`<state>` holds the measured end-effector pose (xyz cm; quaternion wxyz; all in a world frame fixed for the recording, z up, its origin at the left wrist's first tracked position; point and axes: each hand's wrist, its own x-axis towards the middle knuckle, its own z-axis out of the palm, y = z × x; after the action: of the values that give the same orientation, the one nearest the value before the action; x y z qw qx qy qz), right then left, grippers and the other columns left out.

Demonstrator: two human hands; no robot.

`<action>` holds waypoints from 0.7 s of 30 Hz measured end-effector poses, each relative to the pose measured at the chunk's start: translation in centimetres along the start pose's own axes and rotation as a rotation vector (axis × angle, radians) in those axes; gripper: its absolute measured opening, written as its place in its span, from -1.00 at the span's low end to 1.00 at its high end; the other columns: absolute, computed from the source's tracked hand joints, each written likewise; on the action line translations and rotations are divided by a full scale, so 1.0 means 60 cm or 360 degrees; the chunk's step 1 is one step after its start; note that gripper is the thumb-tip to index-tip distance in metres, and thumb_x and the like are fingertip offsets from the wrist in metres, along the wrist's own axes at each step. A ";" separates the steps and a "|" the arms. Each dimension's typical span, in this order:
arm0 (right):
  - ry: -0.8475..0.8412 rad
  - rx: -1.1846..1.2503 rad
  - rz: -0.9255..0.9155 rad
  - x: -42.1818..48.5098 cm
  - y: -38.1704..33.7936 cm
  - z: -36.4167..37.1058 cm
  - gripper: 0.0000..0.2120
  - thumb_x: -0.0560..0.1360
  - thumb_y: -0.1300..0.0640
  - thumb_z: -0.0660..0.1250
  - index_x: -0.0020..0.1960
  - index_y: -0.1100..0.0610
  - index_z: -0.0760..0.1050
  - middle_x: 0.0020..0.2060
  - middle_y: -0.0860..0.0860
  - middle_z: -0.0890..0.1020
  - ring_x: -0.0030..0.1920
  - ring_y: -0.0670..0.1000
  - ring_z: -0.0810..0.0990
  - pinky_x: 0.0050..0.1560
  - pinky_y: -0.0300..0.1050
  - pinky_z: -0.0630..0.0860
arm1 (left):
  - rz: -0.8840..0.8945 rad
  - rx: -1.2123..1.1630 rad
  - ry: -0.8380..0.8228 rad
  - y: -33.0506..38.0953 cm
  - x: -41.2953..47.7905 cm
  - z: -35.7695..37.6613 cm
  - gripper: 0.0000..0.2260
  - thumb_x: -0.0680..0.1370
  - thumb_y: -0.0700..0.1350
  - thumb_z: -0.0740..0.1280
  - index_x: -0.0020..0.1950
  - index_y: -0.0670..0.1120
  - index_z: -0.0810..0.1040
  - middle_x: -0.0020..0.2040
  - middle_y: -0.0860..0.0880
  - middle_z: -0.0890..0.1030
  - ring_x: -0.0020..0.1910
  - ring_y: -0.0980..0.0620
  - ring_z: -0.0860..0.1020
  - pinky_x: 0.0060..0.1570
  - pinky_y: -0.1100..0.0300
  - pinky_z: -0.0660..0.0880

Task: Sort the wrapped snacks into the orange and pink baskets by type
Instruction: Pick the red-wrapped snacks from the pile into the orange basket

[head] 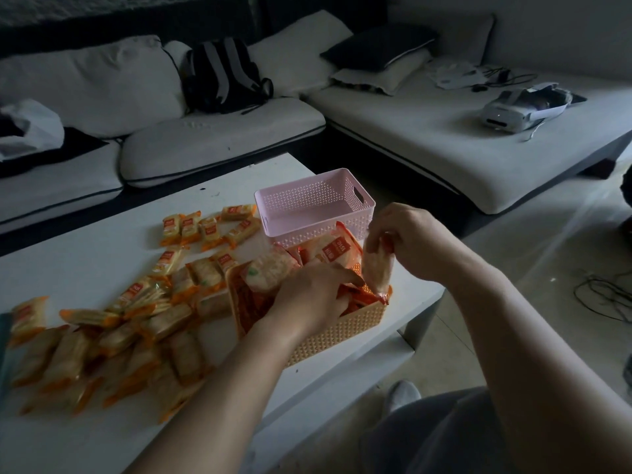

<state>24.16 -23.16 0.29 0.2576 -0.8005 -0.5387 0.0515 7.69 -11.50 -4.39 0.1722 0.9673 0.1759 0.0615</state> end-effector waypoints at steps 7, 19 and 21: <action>-0.0240 -0.0172 0.0032 0.002 -0.010 0.015 -0.65 0.58 0.34 0.27 0.12 -0.03 0.69 0.17 -0.09 0.60 0.08 -0.07 0.61 -0.04 -0.24 0.64 | 0.0076 0.0285 0.0047 -0.004 0.008 0.016 -0.80 0.66 0.05 0.24 0.20 0.18 0.63 0.18 0.15 0.64 0.11 0.05 0.56 0.10 0.10 0.54; -0.0031 0.0039 0.0087 0.001 -0.017 0.012 -0.79 0.52 0.23 0.41 0.06 -0.04 0.56 0.08 -0.08 0.58 0.02 -0.06 0.59 -0.07 -0.17 0.65 | 0.0029 0.0230 0.0122 -0.007 0.011 0.001 -0.79 0.69 -0.07 0.22 0.15 0.15 0.63 0.11 0.09 0.66 0.10 0.08 0.55 0.04 0.20 0.44; -0.0019 0.0052 0.0105 0.002 -0.023 0.020 -0.84 0.53 0.19 0.41 0.01 -0.03 0.52 0.06 -0.06 0.55 0.03 -0.02 0.57 -0.07 -0.14 0.63 | 0.0000 0.0226 0.0048 -0.004 0.013 -0.007 -0.79 0.68 -0.08 0.24 0.12 0.15 0.65 0.11 0.08 0.67 0.10 0.06 0.57 -0.01 0.21 0.42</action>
<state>22.62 -22.21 -0.10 0.2655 -0.8132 -0.5126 0.0736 8.26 -10.86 -4.05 0.1004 0.9760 0.1824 0.0634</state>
